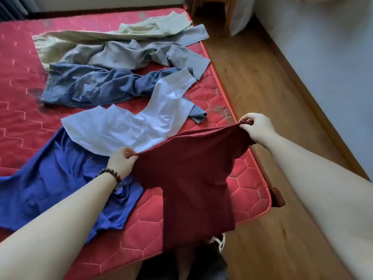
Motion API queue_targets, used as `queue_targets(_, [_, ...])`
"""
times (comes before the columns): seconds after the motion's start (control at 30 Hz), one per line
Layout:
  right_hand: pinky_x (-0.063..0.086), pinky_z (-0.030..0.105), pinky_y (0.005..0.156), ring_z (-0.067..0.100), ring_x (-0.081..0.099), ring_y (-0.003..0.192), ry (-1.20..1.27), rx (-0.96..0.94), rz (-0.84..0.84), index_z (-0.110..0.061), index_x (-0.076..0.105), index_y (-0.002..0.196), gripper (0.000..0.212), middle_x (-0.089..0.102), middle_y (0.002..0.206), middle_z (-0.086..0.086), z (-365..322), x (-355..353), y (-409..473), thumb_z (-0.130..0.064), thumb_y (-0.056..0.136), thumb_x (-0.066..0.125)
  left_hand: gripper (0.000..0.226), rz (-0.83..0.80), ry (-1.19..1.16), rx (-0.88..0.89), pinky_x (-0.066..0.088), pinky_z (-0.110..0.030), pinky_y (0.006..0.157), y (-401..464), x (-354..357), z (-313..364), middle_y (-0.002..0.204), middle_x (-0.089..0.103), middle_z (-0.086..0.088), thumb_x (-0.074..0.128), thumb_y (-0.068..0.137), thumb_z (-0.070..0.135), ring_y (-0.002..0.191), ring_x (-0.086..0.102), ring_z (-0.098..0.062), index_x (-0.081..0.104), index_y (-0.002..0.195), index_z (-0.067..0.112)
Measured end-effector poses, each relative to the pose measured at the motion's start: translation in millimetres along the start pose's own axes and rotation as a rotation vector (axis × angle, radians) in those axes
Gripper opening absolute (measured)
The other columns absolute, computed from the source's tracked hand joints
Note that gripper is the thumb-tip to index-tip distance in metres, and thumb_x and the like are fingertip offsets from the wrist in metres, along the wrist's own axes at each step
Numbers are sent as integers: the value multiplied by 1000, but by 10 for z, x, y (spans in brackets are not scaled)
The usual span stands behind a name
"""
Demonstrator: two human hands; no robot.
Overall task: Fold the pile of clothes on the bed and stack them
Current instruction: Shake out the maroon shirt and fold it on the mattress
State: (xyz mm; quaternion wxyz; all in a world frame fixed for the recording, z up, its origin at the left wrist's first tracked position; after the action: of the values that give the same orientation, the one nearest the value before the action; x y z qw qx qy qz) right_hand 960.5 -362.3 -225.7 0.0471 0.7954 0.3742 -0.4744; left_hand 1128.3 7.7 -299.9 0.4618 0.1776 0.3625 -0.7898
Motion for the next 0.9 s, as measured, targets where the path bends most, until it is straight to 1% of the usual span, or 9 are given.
queue_targets(0.1, [48, 29, 73, 19, 57, 82, -34, -42, -6, -18, 71, 92, 8, 64, 84, -1, 158, 239, 519, -14, 87, 65, 4, 29, 67, 22, 37, -29, 71, 356, 241, -37, 84, 63, -8, 62, 90, 9, 78, 57, -26, 59, 90, 10])
queue_targets(0.3, [47, 28, 74, 25, 62, 94, -100, -121, -12, -27, 68, 94, 9, 68, 97, 1, 372, 697, 1672, -22, 88, 63, 4, 162, 72, -34, 42, -33, 76, 1151, 675, -81, 89, 63, -10, 60, 91, 10, 82, 57, -27, 58, 92, 12])
queue_targets(0.33, [47, 30, 80, 26, 61, 101, -133, -128, -31, -28, 67, 102, 15, 68, 105, 2, 424, 798, 1851, -26, 87, 65, 4, 175, 94, -51, 42, -33, 78, 1276, 763, -113, 92, 64, -12, 60, 91, 10, 87, 59, -29, 58, 94, 11])
queue_targets(0.43, [43, 42, 100, 32, 50, 123, -249, -82, -125, -28, 48, 136, 66, 55, 131, 9, 655, 1101, 2263, -44, 78, 74, 25, 180, 346, -91, 45, -41, 88, 1566, 1062, -190, 110, 64, -13, 62, 86, 18, 106, 57, -35, 59, 109, 10])
queue_targets(0.47, [42, 44, 103, 34, 47, 126, -262, -45, -135, -27, 41, 141, 78, 50, 136, 11, 753, 1184, 2344, -49, 75, 76, 32, 180, 450, -52, 45, -44, 91, 1641, 1172, -175, 112, 63, -13, 63, 84, 21, 110, 55, -35, 59, 113, 9])
queue_targets(0.53, [39, 45, 106, 36, 43, 128, -236, 46, -124, -26, 36, 145, 86, 44, 138, 14, 988, 1350, 2438, -52, 73, 76, 35, 161, 550, 99, 45, -47, 91, 1776, 1430, -91, 108, 64, -16, 65, 82, 25, 107, 56, -38, 61, 111, 5])
queue_targets(0.67, [37, 39, 103, 33, 45, 128, -104, 219, -91, -13, 36, 142, 90, 46, 138, 16, 1289, 1607, 2447, -51, 72, 78, 36, 86, 668, 340, 47, -46, 81, 1992, 1906, 78, 94, 63, -16, 65, 84, 37, 91, 58, -37, 62, 99, 4])
queue_targets(0.8, [43, 35, 91, 33, 54, 119, -30, 354, -88, 2, 45, 129, 87, 56, 129, 17, 1416, 1874, 2473, -52, 70, 80, 38, 51, 702, 357, 46, -40, 72, 2094, 2151, 164, 102, 58, -11, 60, 88, 45, 93, 57, -32, 55, 104, 10])
queue_targets(0.9, [45, 35, 84, 34, 59, 108, 29, 374, -75, 1, 55, 118, 70, 63, 117, 15, 1494, 2023, 2514, -47, 73, 79, 42, 17, 788, 349, 43, -36, 64, 2127, 2270, 170, 108, 54, -6, 50, 92, 53, 91, 59, -29, 48, 106, 14])
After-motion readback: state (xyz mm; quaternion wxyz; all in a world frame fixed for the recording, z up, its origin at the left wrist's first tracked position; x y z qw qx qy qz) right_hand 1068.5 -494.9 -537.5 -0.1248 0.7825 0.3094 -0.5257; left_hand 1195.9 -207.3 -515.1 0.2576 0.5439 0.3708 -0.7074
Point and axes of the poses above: each hand's wrist, its own y-axis towards the middle knuckle, its own x-axis out of the palm, z = x × y, the point moved 2 cm from there along y, towards the middle knuckle
